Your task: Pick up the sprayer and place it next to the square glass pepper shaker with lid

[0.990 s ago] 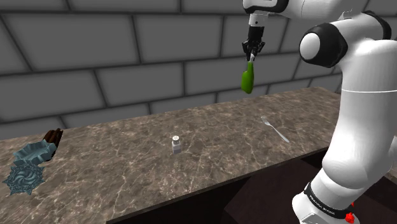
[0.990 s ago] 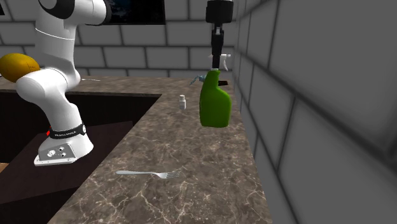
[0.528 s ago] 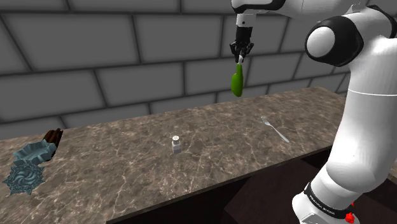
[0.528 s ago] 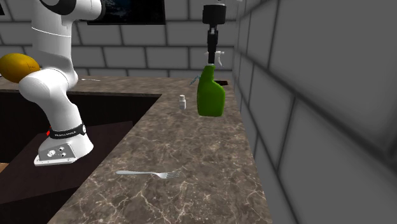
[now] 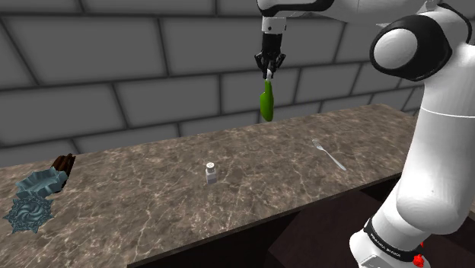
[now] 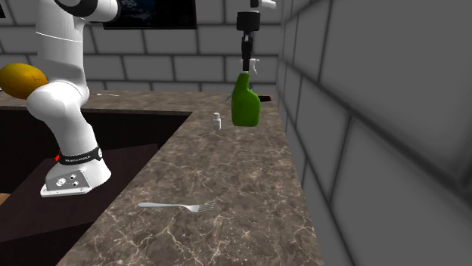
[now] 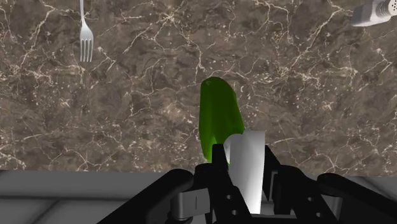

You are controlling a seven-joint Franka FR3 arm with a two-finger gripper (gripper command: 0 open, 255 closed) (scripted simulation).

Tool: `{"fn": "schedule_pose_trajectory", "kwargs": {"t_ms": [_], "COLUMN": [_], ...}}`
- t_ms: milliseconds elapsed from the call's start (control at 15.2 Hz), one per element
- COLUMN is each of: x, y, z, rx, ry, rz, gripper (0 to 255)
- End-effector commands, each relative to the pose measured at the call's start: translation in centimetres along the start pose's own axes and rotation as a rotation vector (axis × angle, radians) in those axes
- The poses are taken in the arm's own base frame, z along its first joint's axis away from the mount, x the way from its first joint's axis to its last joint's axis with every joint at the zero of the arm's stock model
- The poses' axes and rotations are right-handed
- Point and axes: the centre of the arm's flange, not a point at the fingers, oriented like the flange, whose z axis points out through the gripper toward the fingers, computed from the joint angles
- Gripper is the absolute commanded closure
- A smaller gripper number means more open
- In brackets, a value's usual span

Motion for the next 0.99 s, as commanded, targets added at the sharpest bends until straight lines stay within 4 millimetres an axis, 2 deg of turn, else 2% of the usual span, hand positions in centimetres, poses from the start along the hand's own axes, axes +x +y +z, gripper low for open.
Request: {"fn": "schedule_pose_trajectory", "kwargs": {"t_ms": [0, 924], "x": [-0.4, -4.0], "y": [-2.7, -20.8], "z": [-0.1, 0.1], "rx": [0.000, 0.000], "ry": [0.000, 0.000], "rz": [0.002, 0.002], "gripper": [255, 255]}}
